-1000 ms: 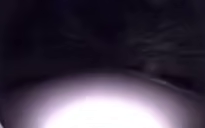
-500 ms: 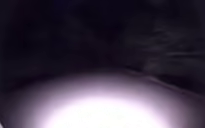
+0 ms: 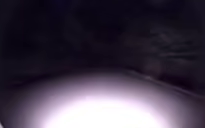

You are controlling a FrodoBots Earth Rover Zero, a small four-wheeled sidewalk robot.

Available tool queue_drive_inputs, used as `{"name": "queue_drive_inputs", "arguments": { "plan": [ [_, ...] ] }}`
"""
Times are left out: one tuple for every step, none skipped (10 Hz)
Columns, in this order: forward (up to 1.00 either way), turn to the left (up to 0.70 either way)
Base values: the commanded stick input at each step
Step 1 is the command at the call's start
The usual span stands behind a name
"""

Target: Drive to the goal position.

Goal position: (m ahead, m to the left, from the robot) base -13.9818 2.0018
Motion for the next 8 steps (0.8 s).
{"name": "queue_drive_inputs", "arguments": {
  "plan": [
    [-1.0,0.0],
    [-1.0,0.0],
    [-1.0,0.0],
    [-1.0,0.0],
    [-1.0,0.0],
    [-1.0,0.0],
    [-1.0,0.0],
    [-1.0,0.0]
  ]
}}
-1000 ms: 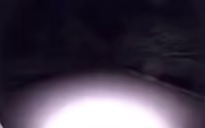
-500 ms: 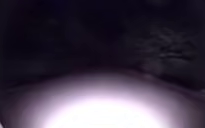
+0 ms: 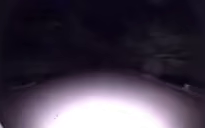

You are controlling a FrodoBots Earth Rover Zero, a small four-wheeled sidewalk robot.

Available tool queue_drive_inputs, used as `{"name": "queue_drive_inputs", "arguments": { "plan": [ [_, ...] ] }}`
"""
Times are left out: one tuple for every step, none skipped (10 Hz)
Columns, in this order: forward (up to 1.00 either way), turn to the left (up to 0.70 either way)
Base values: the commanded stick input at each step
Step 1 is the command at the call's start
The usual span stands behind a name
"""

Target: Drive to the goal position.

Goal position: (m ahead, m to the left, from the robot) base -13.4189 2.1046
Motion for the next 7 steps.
{"name": "queue_drive_inputs", "arguments": {
  "plan": [
    [-1.0,0.0],
    [-1.0,0.0],
    [-1.0,0.0],
    [-1.0,0.0],
    [-1.0,0.0],
    [-1.0,0.0],
    [-1.0,0.0]
  ]
}}
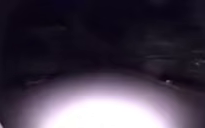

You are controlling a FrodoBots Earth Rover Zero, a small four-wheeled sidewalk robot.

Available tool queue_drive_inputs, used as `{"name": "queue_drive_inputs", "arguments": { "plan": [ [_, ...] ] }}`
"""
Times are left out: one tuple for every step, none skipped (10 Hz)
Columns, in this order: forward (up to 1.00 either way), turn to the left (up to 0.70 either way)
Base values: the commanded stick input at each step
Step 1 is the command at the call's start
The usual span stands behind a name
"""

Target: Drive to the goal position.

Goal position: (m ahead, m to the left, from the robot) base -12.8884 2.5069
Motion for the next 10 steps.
{"name": "queue_drive_inputs", "arguments": {
  "plan": [
    [-1.0,0.0],
    [-1.0,0.0],
    [-1.0,0.0],
    [-1.0,0.0],
    [-1.0,0.0],
    [-1.0,0.0],
    [-1.0,0.0],
    [-1.0,0.0],
    [-1.0,0.0],
    [-1.0,0.0]
  ]
}}
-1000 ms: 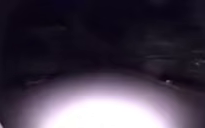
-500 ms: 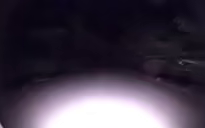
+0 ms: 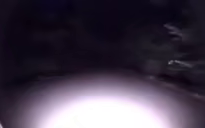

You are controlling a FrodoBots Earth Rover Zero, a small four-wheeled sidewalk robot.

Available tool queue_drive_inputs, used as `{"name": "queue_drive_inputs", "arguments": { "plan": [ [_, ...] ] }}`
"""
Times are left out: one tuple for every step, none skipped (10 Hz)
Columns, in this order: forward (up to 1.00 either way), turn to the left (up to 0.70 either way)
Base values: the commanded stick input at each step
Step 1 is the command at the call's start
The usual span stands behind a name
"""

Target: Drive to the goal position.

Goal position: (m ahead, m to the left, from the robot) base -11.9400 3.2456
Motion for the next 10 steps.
{"name": "queue_drive_inputs", "arguments": {
  "plan": [
    [-1.0,0.0],
    [-1.0,0.0],
    [-1.0,0.0],
    [-1.0,0.0],
    [-1.0,0.0],
    [-1.0,0.0],
    [-1.0,0.0],
    [-1.0,0.0],
    [-1.0,0.0],
    [-1.0,0.0]
  ]
}}
